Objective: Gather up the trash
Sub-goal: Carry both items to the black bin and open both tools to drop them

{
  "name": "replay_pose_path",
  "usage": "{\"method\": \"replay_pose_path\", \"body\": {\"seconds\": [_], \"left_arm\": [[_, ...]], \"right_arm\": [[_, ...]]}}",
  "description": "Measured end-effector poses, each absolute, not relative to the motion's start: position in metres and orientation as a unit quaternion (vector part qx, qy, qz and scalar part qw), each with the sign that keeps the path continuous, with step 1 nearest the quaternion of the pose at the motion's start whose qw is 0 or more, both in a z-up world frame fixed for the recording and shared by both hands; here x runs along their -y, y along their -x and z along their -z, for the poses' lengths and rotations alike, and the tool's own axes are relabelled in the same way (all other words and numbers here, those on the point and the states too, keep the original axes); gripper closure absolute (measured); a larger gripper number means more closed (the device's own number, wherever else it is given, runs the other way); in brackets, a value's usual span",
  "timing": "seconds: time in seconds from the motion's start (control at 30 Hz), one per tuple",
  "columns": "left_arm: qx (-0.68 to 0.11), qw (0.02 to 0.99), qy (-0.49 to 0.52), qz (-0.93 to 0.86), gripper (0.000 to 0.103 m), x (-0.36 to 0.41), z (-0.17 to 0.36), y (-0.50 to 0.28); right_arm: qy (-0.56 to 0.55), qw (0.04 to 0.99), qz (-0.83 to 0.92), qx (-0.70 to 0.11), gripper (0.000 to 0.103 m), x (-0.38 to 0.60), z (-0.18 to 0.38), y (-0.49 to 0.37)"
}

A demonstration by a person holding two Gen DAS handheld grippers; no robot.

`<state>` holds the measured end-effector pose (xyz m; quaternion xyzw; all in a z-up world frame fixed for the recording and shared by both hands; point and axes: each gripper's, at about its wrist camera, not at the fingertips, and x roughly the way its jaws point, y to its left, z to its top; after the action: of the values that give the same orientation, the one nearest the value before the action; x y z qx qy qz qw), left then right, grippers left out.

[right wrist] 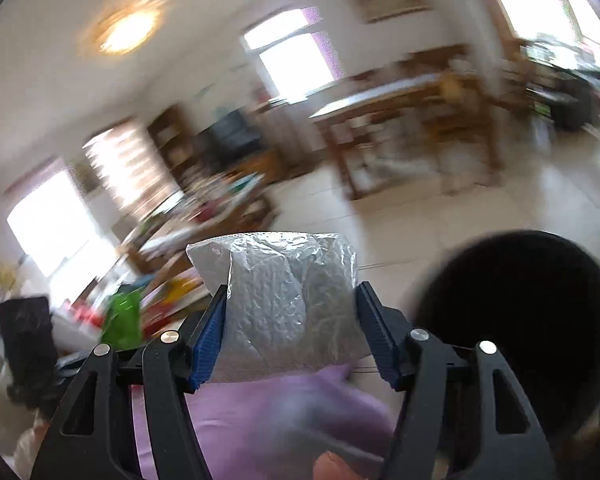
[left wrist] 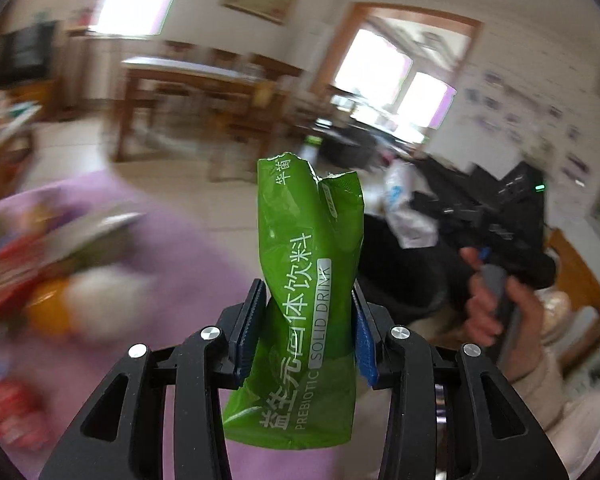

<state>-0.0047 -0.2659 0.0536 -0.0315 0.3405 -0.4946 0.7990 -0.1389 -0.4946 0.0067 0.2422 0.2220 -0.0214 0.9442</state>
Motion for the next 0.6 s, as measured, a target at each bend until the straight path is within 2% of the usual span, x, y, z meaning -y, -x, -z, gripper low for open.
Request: {"method": "replay_pose_path", "body": {"seconds": [0.13, 0.27, 0.37, 0.4, 0.43, 0.47, 0.5, 0.53, 0.6], "left_arm": [[-0.370, 0.749, 0.027, 0.549, 0.062, 0.377, -0.039, 0.002], [-0.397, 0.729, 0.019, 0.557, 0.062, 0.454, -0.017, -0.002], [-0.413, 0.722, 0.015, 0.556, 0.062, 0.496, -0.005, -0.005], [-0.415, 0.724, 0.011, 0.551, 0.060, 0.505, -0.001, -0.002], [-0.417, 0.727, 0.006, 0.546, 0.054, 0.516, 0.006, -0.003], [-0.421, 0.729, 0.002, 0.540, 0.048, 0.523, 0.009, -0.002], [-0.422, 0.735, -0.001, 0.531, 0.033, 0.527, 0.012, -0.002], [-0.419, 0.743, -0.003, 0.522, 0.025, 0.528, 0.019, -0.009], [-0.406, 0.761, -0.009, 0.505, 0.021, 0.531, 0.021, -0.009]], "right_arm": [[-0.297, 0.919, 0.092, -0.242, 0.039, 0.564, 0.026, 0.160], [-0.329, 0.900, 0.110, -0.265, 0.037, 0.598, 0.061, 0.170], [-0.345, 0.889, 0.103, -0.283, 0.028, 0.614, 0.075, 0.167], [-0.348, 0.887, 0.097, -0.286, 0.021, 0.618, 0.079, 0.168], [-0.351, 0.887, 0.093, -0.285, 0.014, 0.622, 0.081, 0.169], [-0.353, 0.888, 0.091, -0.281, 0.012, 0.627, 0.082, 0.174], [-0.353, 0.889, 0.090, -0.276, 0.010, 0.635, 0.083, 0.182], [-0.352, 0.892, 0.090, -0.270, 0.010, 0.636, 0.082, 0.188], [-0.345, 0.900, 0.091, -0.251, 0.010, 0.636, 0.081, 0.195]]}}
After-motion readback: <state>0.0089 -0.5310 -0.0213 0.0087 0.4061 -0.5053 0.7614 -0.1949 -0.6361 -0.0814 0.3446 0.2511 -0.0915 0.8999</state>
